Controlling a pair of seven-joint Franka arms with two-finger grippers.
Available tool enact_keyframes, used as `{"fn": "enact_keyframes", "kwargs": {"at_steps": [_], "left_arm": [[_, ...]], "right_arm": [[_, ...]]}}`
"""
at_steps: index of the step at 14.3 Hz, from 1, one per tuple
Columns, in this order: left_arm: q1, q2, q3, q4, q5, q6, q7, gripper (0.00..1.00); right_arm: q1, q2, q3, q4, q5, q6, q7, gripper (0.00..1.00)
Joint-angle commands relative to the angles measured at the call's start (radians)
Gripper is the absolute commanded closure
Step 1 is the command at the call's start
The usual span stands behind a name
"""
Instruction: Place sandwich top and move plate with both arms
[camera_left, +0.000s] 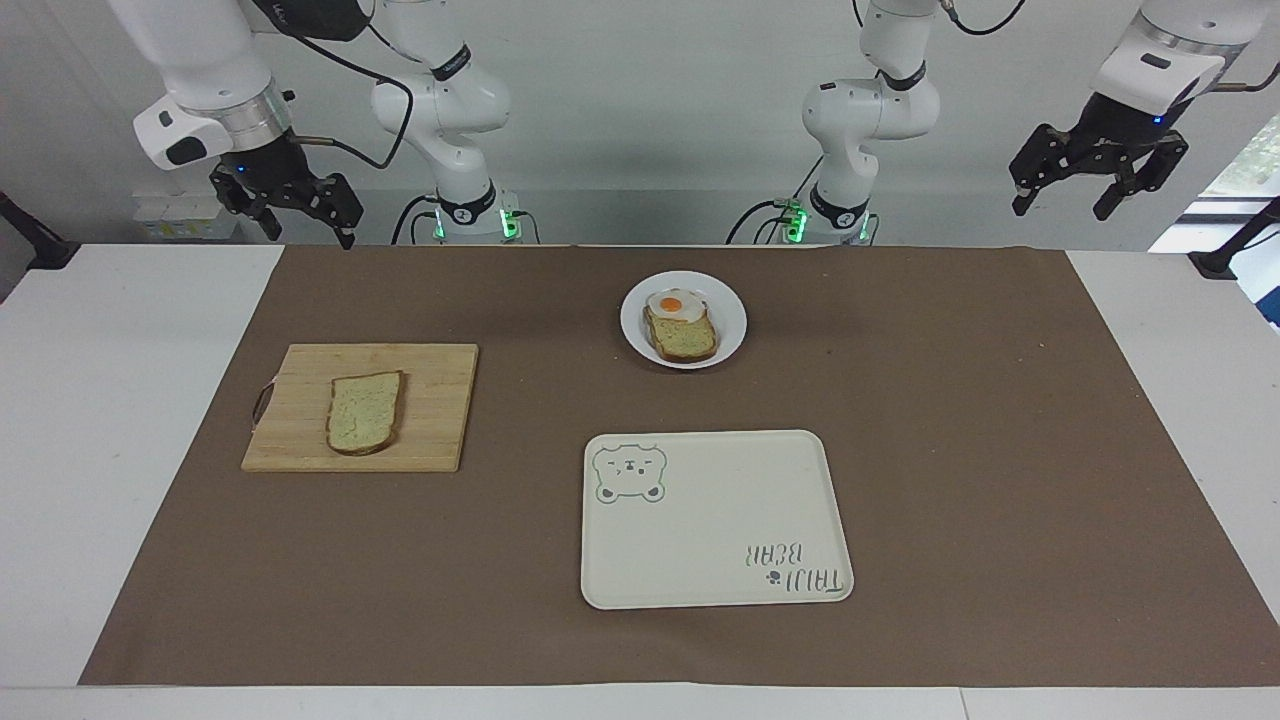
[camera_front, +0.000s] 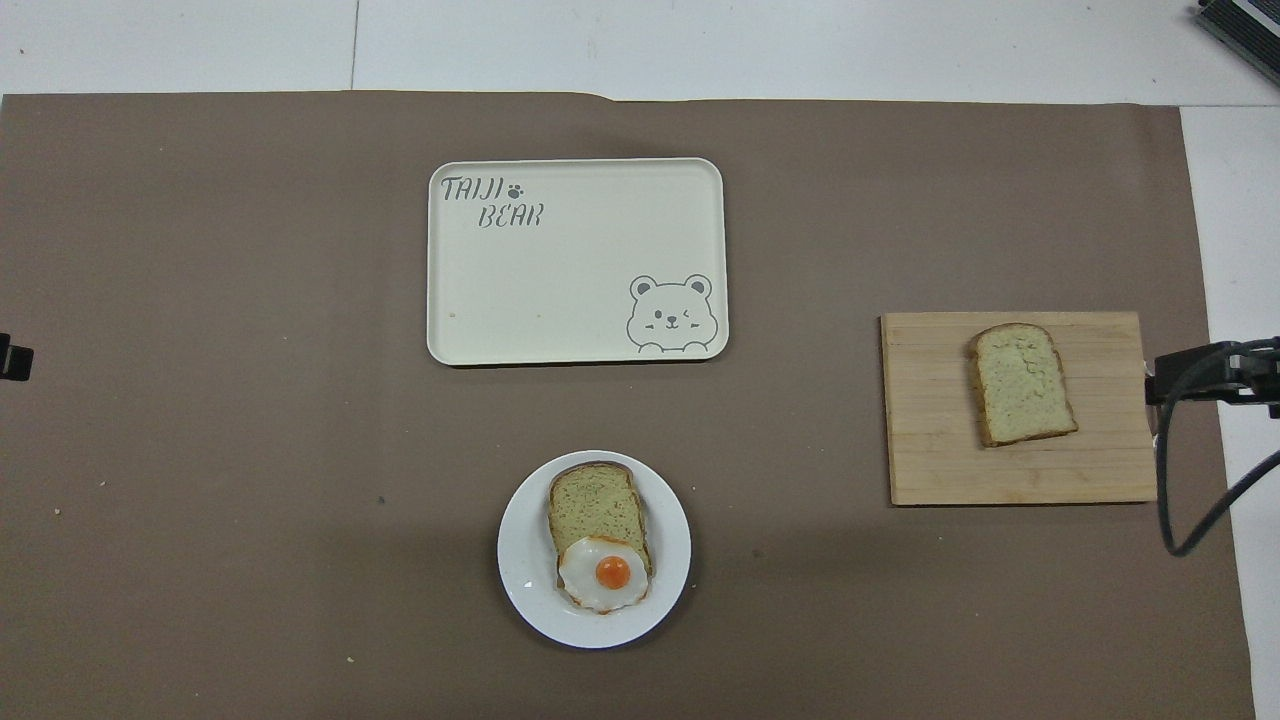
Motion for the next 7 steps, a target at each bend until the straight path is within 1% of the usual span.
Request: {"fn": "enact_keyframes", "kwargs": {"at_steps": [1,7], "left_arm": [[0.013,-0.022,-0.004,-0.024,-0.014,0.001,0.011,0.00],[0.013,-0.022,-0.004,-0.024,-0.014,0.001,0.011,0.00]], "right_arm": [[-0.009,-0.021,-0.002,-0.015,0.018,-0.007,-0.030,0.00],[-0.003,-0.010,0.004,-0.006,0.021,0.027,-0.030,0.00]]}}
